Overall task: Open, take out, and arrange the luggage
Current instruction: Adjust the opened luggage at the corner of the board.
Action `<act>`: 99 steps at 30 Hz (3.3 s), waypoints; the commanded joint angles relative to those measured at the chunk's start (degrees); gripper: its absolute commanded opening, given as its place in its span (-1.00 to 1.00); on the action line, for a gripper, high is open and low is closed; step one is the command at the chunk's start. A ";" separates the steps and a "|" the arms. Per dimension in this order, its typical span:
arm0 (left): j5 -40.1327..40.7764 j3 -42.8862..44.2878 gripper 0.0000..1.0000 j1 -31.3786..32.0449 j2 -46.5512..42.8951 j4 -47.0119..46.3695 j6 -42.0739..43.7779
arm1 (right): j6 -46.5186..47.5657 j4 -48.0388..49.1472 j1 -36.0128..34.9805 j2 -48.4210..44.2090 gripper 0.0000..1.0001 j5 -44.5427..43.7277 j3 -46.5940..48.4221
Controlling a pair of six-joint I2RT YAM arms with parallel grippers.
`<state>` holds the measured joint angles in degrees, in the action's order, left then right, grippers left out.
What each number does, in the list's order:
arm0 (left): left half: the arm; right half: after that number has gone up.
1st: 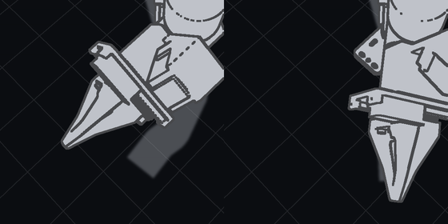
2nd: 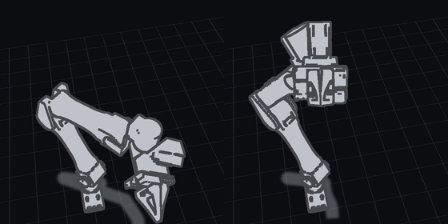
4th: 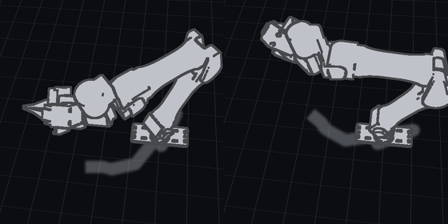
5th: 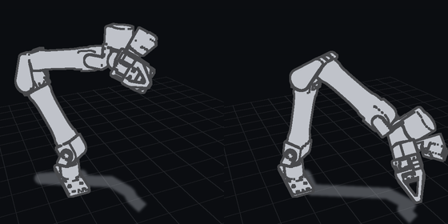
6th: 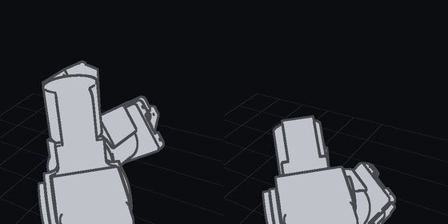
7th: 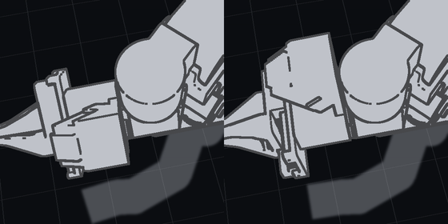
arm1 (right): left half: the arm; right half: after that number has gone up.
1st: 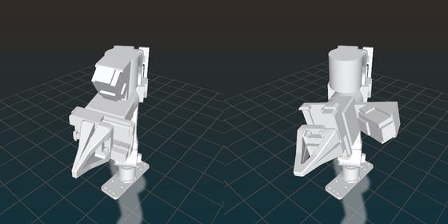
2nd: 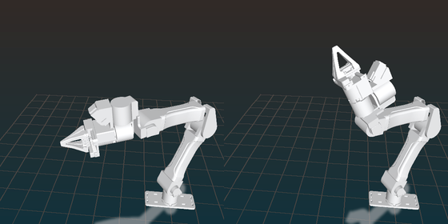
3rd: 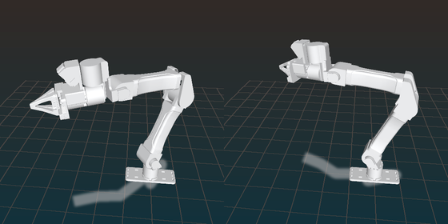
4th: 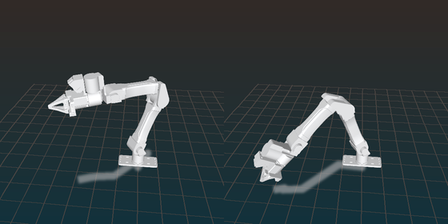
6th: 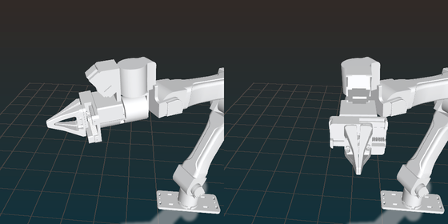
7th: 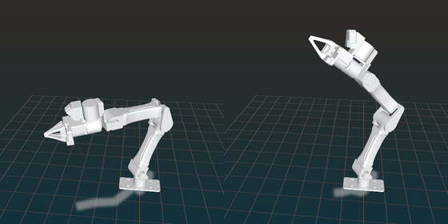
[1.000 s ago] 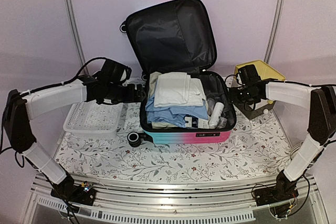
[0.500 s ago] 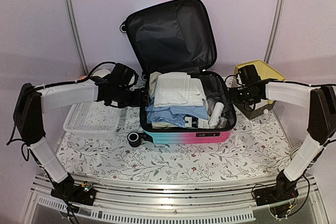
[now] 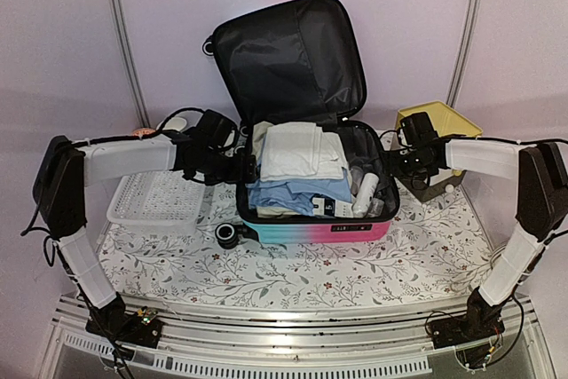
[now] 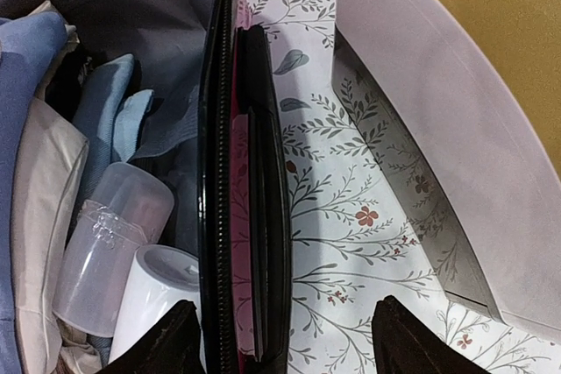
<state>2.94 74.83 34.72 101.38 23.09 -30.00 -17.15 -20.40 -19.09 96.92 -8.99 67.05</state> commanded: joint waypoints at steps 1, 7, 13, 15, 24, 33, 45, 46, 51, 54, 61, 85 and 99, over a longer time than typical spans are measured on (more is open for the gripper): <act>-1.76 2.22 0.93 0.61 0.75 -0.59 1.15 | -0.32 -0.08 0.23 0.96 0.39 0.21 1.44; -1.87 2.14 0.87 0.55 1.49 -0.68 1.02 | -0.31 0.01 0.26 1.36 0.39 0.12 1.29; -1.26 2.34 0.77 0.18 2.00 -0.42 0.18 | -0.40 0.00 0.27 1.85 0.38 -0.05 1.46; -1.24 2.35 0.75 0.08 2.04 -0.49 0.04 | -0.41 0.01 0.28 1.99 0.38 -0.12 1.57; -0.06 3.64 0.44 -1.36 3.57 0.85 -1.10 | -0.48 -0.45 0.24 2.54 0.38 -0.14 1.77; 5.66 4.87 -0.15 -1.20 5.62 3.93 -2.12 | -1.09 -2.82 0.27 5.95 0.26 -2.63 6.43; 10.07 10.84 -1.00 -2.22 10.76 7.57 -1.66 | -1.49 -3.74 0.28 11.92 -0.65 -3.57 13.06; 10.20 11.19 -1.00 -2.35 10.72 7.50 -1.60 | -1.49 -3.84 0.27 12.49 -0.75 -3.76 13.81; 9.79 13.33 -1.00 -3.61 14.10 7.38 -0.98 | -1.50 -4.52 0.34 15.49 -0.92 -4.30 17.04; 9.54 14.42 -1.00 -4.27 14.85 6.97 -0.40 | -1.49 -4.91 0.43 17.00 -0.94 -4.74 19.11; 7.98 16.01 -1.00 -6.14 16.71 5.24 0.67 | -1.41 -5.38 0.64 20.66 -0.96 -4.16 23.90; -2.18 10.39 0.07 -4.46 -3.29 5.57 2.38 | 1.41 -5.02 0.53 4.08 0.02 8.21 17.18; -24.26 13.98 0.08 -4.62 6.44 -5.66 -0.76 | -6.50 4.80 -0.19 3.12 0.07 37.78 11.44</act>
<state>-14.52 86.61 29.78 104.40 20.84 -29.26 -19.77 -19.99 -18.83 99.81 21.37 79.40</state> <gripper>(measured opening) 0.528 0.533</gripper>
